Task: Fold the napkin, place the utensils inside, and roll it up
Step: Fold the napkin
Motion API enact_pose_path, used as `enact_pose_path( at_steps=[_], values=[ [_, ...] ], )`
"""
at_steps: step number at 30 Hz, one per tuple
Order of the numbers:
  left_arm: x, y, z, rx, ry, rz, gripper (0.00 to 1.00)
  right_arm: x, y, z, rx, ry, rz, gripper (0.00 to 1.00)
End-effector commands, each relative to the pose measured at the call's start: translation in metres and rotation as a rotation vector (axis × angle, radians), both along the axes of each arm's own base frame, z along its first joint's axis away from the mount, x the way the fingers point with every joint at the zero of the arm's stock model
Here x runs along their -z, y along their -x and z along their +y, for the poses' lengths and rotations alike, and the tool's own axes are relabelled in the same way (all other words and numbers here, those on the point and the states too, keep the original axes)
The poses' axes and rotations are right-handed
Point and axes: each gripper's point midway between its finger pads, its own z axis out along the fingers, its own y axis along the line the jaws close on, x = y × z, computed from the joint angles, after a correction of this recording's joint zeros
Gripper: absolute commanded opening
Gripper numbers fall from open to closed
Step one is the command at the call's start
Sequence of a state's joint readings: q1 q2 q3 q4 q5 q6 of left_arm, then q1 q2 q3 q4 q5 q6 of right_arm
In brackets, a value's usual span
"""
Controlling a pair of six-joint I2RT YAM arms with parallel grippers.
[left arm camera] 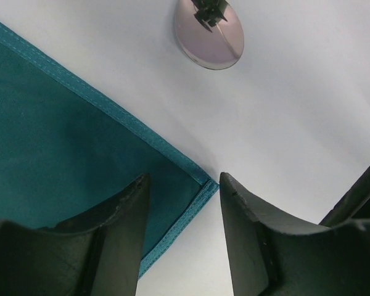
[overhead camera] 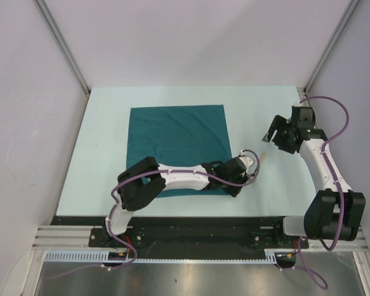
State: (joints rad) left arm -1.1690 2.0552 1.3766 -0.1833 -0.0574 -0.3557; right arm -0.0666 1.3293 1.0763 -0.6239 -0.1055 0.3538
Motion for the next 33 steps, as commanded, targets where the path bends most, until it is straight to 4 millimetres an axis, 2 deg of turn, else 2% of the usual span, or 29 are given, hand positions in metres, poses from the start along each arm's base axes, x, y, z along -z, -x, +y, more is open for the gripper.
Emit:
enact_pose_path(
  at_steps=[1,5,13,17,21,25,28,29,31,33],
  values=[
    [0.004,0.005,-0.002,0.014,-0.035,-0.025,0.54,-0.009,-0.002,-0.001,-0.012,0.0,-0.041,0.78],
    [0.013,0.014,0.008,0.013,-0.084,-0.048,0.52,-0.007,-0.002,-0.002,-0.008,-0.003,-0.037,0.79],
    [0.026,0.028,0.013,0.03,-0.147,-0.101,0.53,-0.005,-0.002,-0.001,-0.011,-0.013,-0.034,0.79],
    [0.033,0.025,0.015,0.01,-0.173,-0.109,0.5,-0.005,-0.003,-0.001,-0.01,-0.014,-0.037,0.8],
    [0.037,0.022,0.017,-0.01,-0.195,-0.116,0.35,-0.008,-0.004,-0.001,-0.013,-0.011,-0.046,0.8],
    [0.043,0.023,0.016,-0.002,-0.208,-0.1,0.26,-0.009,-0.004,-0.003,-0.01,-0.009,-0.05,0.8],
    [0.045,0.024,0.018,-0.001,-0.214,-0.091,0.15,-0.009,-0.004,-0.003,-0.01,-0.007,-0.048,0.8],
    [0.043,0.023,0.018,-0.008,-0.21,-0.093,0.12,-0.009,-0.004,-0.004,-0.011,-0.005,-0.048,0.8],
    [0.041,0.018,0.022,-0.024,-0.202,-0.085,0.0,-0.008,-0.004,-0.004,-0.01,-0.002,-0.047,0.81],
    [0.026,0.012,0.021,-0.047,-0.151,-0.076,0.0,-0.008,-0.004,-0.006,-0.009,0.005,-0.047,0.81]
  ],
)
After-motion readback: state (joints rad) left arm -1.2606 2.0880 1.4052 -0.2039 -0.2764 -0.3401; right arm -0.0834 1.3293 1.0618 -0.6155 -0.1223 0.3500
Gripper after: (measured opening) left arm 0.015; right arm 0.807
